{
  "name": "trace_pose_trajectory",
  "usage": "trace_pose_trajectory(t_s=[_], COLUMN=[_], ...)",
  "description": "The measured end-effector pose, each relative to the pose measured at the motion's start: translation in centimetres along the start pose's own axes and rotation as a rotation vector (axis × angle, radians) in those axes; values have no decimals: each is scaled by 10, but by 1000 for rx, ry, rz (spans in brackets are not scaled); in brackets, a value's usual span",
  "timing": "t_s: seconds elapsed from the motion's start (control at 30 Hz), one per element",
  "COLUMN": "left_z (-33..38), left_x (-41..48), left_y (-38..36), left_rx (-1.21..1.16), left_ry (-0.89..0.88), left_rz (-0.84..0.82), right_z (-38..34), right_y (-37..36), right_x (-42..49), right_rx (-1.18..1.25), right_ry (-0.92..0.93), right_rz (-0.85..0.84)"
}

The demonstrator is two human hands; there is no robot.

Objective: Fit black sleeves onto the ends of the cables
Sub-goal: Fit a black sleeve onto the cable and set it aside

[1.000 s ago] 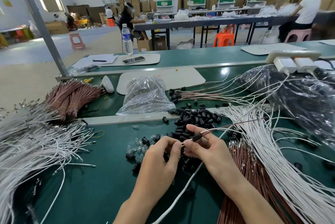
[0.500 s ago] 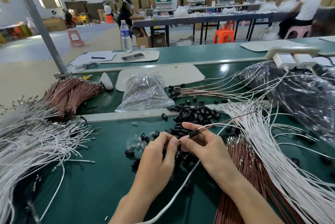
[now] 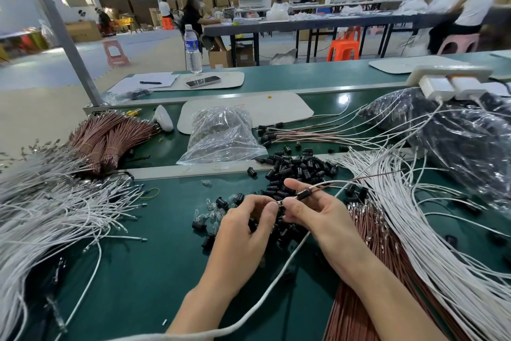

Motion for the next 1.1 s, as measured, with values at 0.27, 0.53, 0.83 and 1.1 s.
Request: trace_pose_trajectory(t_s=[0.27,0.53,0.83,1.1], left_z=[8,10,17,19], left_x=[1,1,0,-1], left_y=[2,4,2,0], left_rx=[-107,-139,-224,-157], left_ry=[-11,17,53,2], left_rz=[1,-27,-7,21], right_z=[0,0,-3,-2], right_y=[-1,-3,-7,-6], right_x=[-1,-1,0,0], right_rx=[-11,-17,149,140], right_ry=[-1,1,25,22], right_rz=[-11,-22,-54,-62])
Point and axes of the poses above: each hand's wrist, its own x-axis towards the middle knuckle, its own y-axis out of the back of the hand, z = x × y, the point moved 3 cm from there along x, towards the middle knuckle, and after that the axes turned 13 degrees about -z, right-handed, at the moved point
